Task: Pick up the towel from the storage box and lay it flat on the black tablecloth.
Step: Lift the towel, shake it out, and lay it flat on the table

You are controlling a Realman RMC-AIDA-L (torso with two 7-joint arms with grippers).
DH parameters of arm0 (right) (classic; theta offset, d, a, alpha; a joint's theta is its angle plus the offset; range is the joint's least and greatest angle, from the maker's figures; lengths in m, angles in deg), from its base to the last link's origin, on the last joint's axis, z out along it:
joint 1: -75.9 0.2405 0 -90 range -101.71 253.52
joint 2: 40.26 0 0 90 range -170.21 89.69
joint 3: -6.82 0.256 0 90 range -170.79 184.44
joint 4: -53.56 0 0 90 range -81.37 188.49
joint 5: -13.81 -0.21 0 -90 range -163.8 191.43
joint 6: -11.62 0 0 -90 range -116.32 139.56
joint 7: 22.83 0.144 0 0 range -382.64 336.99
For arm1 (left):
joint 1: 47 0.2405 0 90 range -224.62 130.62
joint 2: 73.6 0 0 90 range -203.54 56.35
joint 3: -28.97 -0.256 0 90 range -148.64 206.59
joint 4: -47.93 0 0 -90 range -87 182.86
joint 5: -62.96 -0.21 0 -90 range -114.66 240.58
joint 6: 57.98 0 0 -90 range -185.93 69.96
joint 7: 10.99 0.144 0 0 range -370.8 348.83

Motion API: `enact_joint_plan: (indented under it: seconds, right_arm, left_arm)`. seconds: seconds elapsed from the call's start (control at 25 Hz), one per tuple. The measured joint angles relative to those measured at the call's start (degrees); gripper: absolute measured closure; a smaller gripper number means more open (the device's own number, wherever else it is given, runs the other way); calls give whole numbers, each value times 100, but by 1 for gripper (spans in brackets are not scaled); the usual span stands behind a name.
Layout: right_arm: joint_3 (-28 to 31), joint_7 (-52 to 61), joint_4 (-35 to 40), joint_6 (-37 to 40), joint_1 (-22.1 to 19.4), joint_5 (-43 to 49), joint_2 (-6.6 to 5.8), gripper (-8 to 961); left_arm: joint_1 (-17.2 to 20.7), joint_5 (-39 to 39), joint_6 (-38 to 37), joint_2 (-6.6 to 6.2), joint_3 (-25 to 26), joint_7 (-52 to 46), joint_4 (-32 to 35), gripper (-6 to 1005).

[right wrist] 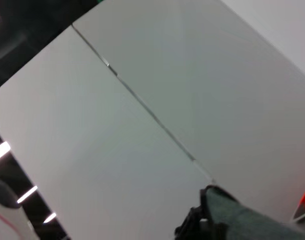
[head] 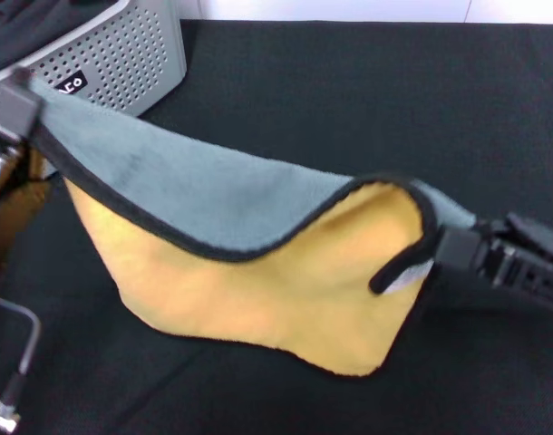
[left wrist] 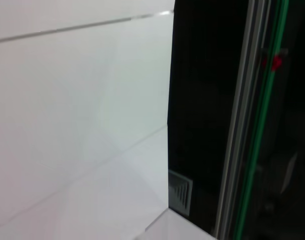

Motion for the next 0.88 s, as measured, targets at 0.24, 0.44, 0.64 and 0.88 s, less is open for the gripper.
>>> enact_joint_plan:
  seconds: [0.24,0.44,0.64,0.88]
  right_arm:
    - [-338,-51,94,-9,-49,36,68,935]
    - [-629,-61,381,-38,-142,69,58,935]
    - [-696,-31,556,-59,-318,45,42,935]
    - [-451,-3,-272,-61,-249,-70,62,934]
  left_arm:
    - [127,49,-73,-16,-459,259,-20,984]
    - [405,1,-111,-47,-530,144,129,984]
    - [736,-108,-119,-55,-538,86,283,983]
    - [674,-35,-94,-21,-572,133,-142,983]
